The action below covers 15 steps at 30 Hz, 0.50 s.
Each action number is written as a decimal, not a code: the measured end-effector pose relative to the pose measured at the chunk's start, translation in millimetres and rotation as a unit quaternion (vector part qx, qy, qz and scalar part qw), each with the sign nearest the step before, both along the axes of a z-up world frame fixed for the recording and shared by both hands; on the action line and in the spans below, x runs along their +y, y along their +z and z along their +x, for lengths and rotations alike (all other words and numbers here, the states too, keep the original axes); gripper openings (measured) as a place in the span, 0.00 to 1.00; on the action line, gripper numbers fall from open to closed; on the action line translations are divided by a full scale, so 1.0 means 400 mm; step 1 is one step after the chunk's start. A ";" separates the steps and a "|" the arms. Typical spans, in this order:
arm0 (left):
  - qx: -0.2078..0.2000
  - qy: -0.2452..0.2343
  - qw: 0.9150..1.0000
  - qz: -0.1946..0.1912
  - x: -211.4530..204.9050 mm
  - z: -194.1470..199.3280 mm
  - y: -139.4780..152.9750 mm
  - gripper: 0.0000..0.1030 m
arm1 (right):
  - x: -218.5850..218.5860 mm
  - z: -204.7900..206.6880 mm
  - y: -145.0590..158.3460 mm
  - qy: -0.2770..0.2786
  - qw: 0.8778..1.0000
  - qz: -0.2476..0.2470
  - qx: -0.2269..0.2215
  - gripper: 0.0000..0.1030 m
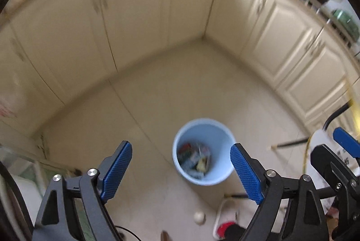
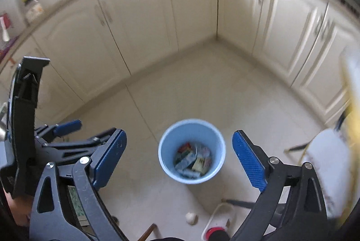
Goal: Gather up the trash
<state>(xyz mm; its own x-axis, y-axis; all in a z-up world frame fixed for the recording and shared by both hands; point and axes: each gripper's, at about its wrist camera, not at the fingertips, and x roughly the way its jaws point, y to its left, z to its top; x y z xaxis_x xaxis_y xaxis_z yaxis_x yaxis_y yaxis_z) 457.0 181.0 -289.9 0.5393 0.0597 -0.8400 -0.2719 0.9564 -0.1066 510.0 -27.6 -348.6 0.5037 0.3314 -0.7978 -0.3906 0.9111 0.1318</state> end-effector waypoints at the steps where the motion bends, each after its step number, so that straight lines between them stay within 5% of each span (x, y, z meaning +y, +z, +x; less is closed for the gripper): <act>1: -0.021 0.003 1.000 0.007 -0.005 -0.032 0.039 0.92 | 0.002 -0.028 0.050 0.001 1.000 0.003 -0.020 0.92; 3: -0.070 0.002 0.997 0.021 -0.029 -0.100 0.123 0.99 | -0.013 -0.097 0.155 -0.005 0.997 0.004 -0.071 0.95; 10: -0.193 -0.012 0.981 0.032 -0.139 -0.316 0.321 0.99 | -0.102 -0.311 0.420 -0.058 0.978 0.013 -0.198 1.00; 15: -0.270 -0.043 0.960 0.054 -0.276 -0.500 0.317 0.99 | -0.181 -0.469 0.552 -0.101 0.956 -0.002 -0.275 1.00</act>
<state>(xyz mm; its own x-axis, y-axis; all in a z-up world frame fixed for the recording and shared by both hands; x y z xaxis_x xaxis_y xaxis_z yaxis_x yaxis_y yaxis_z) 257.0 70.5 -162.9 0.9013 0.0665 -0.4280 -0.1249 0.9861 -0.1099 322.5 -100.0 -127.7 0.9010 0.1806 -0.3945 -0.2158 0.9753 -0.0465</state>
